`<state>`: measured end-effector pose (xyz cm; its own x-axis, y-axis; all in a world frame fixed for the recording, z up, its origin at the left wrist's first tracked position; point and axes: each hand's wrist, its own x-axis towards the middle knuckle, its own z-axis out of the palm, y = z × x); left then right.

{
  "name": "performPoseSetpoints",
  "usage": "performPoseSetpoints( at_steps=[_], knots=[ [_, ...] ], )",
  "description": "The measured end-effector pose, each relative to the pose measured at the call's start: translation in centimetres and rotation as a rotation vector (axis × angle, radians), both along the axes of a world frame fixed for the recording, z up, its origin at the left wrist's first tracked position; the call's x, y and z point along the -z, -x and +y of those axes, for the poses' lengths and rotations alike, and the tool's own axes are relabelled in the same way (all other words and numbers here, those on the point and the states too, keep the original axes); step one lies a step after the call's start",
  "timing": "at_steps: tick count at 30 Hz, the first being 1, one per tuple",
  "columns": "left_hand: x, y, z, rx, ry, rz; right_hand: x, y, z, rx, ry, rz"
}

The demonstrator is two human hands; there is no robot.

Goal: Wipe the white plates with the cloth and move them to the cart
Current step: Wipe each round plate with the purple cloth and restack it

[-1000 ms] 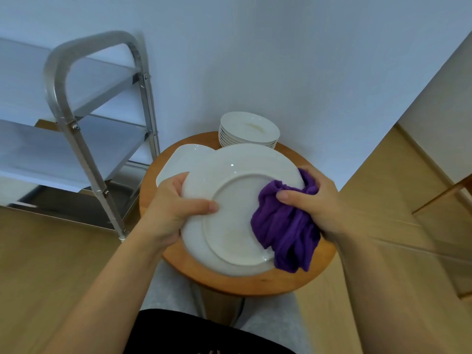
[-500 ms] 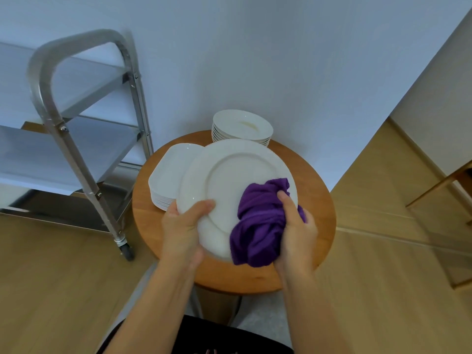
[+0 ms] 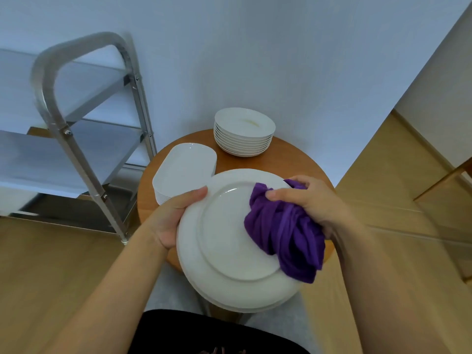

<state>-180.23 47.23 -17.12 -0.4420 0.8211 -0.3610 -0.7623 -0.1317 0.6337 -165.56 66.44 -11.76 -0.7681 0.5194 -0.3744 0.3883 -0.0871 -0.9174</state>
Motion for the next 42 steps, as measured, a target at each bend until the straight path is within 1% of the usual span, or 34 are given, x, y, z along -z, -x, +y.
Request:
performPoseSetpoints(
  at_steps=[2,4,6,8,10,13,15,17,19,20,21,22,24,25,26,27,29,31,34,36,38,39,41,42],
  knots=[
    [0.1,-0.5,0.3,-0.010,-0.022,0.006,-0.5,0.5,0.5,0.003,-0.037,-0.002],
    [-0.1,-0.8,0.3,0.035,-0.062,0.024,-0.4,0.4,0.9,0.014,-0.051,0.007],
    [-0.1,-0.9,0.3,0.023,-0.112,0.033,0.2,0.0,1.0,0.052,-0.023,0.044],
    [-0.3,-1.3,0.7,-0.062,-0.152,0.035,1.5,-0.3,0.4,0.150,0.066,0.126],
    [-0.8,-2.1,1.3,-0.163,-0.188,0.044,3.0,-0.5,-0.3,0.310,0.180,0.209],
    [-1.1,-3.7,2.1,-0.218,-0.214,0.077,4.6,-0.8,-1.1,0.502,0.299,0.288],
    [-1.2,-4.9,2.8,-0.307,-0.223,0.082,5.7,-0.9,-2.3,0.573,0.377,0.306],
    [-1.0,-6.4,3.7,-0.408,-0.175,0.153,7.1,-0.7,-3.8,0.633,0.488,0.350],
    [-0.5,-7.5,4.2,-0.423,-0.114,0.242,7.7,-0.8,-4.6,0.650,0.590,0.379],
    [-0.3,-7.6,4.0,-0.393,-0.087,0.257,7.6,-1.0,-4.4,0.632,0.617,0.375],
    [-0.1,-7.3,3.3,-0.329,-0.079,0.234,7.4,-1.4,-3.7,0.597,0.613,0.356],
    [0.0,-6.6,2.5,-0.227,-0.110,0.166,7.0,-1.9,-2.7,0.551,0.578,0.319],
    [0.1,-4.6,1.1,-0.018,-0.205,-0.063,5.9,-2.5,-0.7,0.421,0.433,0.201],
    [0.0,-3.8,0.7,0.048,-0.233,-0.154,5.3,-2.6,0.1,0.350,0.349,0.137],
    [0.3,-3.4,0.7,0.081,-0.230,-0.185,4.9,-2.5,0.6,0.299,0.286,0.094],
    [0.5,-3.2,0.7,0.081,-0.198,-0.183,4.5,-2.4,1.0,0.277,0.244,0.072],
    [0.7,-3.5,1.4,0.002,-0.135,-0.159,4.1,-1.9,1.3,0.312,0.205,0.071],
    [0.8,-3.9,1.9,-0.077,-0.132,-0.120,4.2,-1.5,1.1,0.406,0.184,0.111],
    [0.4,-4.5,2.2,-0.139,-0.123,-0.056,5.1,-1.1,0.0,0.550,0.122,0.154],
    [0.3,-5.4,2.8,-0.172,-0.109,0.026,5.8,-0.9,-1.5,0.612,0.112,0.174],
    [0.4,-6.6,3.6,-0.208,-0.094,0.114,6.5,-0.5,-3.3,0.601,0.126,0.212],
    [0.5,-7.0,4.0,-0.217,-0.085,0.150,6.8,-0.3,-4.2,0.571,0.122,0.188],
    [0.6,-7.6,4.4,-0.222,-0.061,0.248,7.0,-0.2,-5.5,0.459,0.107,0.116],
    [0.7,-7.7,4.3,-0.225,-0.046,0.294,6.8,-0.3,-5.9,0.400,0.102,0.112]
  ],
)
